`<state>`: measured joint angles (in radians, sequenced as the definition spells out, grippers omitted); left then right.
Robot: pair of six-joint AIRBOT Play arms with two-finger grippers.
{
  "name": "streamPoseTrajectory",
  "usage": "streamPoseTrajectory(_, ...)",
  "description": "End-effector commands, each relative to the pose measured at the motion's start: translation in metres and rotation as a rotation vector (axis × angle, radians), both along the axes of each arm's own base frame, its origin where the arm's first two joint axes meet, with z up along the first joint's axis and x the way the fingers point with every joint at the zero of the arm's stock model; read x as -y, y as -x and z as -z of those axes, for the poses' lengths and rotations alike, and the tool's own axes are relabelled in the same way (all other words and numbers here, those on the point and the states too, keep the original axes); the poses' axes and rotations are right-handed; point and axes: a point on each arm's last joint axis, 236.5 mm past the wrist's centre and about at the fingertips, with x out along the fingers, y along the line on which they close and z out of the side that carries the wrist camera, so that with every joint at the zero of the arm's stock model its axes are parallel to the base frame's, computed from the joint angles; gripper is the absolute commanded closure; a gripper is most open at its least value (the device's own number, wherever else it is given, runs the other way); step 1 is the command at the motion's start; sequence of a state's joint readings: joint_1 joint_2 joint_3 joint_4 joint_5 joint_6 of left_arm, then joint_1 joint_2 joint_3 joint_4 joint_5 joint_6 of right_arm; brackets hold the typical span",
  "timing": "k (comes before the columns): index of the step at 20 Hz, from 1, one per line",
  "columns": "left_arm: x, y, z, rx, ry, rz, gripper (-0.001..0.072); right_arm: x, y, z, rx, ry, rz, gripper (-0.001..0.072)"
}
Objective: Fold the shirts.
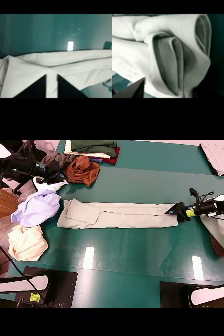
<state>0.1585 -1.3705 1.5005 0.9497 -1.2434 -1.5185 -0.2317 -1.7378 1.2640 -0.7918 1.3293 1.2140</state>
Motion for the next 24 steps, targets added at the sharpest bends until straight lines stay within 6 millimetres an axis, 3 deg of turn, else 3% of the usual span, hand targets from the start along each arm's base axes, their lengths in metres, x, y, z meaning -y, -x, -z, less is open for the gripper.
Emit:
streamPoseTrajectory(1, 0.039, -0.006, -0.008, 0.087, -0.025, 0.108, 0.0575, -0.017, -0.001, -0.006, 0.016, -0.016, -0.051, 0.0422)
streamPoseTrajectory(2, 0.055, -0.008, -0.009, 0.110, -0.027, 0.136, 0.0578, -0.020, -0.004, -0.014, 0.038, -0.016, -0.082, 0.0691)
streamPoseTrajectory(3, 0.075, -0.009, -0.009, 0.128, -0.025, 0.167, 0.0672, -0.021, -0.008, -0.025, 0.062, -0.010, -0.104, 0.0689)
streamPoseTrajectory(5, 0.120, -0.005, -0.002, 0.145, -0.022, 0.243, 0.0680, -0.013, -0.020, -0.057, 0.130, 0.038, -0.108, 0.0690)
streamPoseTrajectory(7, 0.169, 0.009, 0.022, 0.108, -0.010, 0.330, 0.0680, 0.006, -0.024, -0.093, 0.197, 0.159, -0.094, 0.0690)
streamPoseTrajectory(10, 0.253, 0.035, 0.064, 0.054, 0.026, 0.453, 0.0680, 0.040, -0.012, -0.132, 0.227, 0.318, -0.033, 0.0690)
streamPoseTrajectory(12, 0.312, 0.046, 0.078, 0.066, 0.106, 0.470, 0.0680, 0.049, -0.008, -0.156, 0.266, 0.323, 0.007, 0.0690)
streamPoseTrajectory(14, 0.356, 0.052, 0.096, 0.081, 0.145, 0.449, 0.0681, 0.053, -0.003, -0.168, 0.273, 0.320, 0.038, 0.0690)
streamPoseTrajectory(17, 0.390, 0.065, 0.135, 0.011, 0.164, 0.401, 0.0681, 0.047, 0.003, -0.177, 0.284, 0.316, 0.029, 0.0690)
streamPoseTrajectory(19, 0.404, 0.071, 0.161, -0.042, 0.160, 0.399, 0.0681, 0.031, 0.004, -0.182, 0.298, 0.289, 0.003, 0.0690)
streamPoseTrajectory(24, 0.423, 0.074, 0.191, -0.071, 0.153, 0.410, 0.0681, 0.012, 0.008, -0.181, 0.299, 0.285, -0.049, 0.0690)
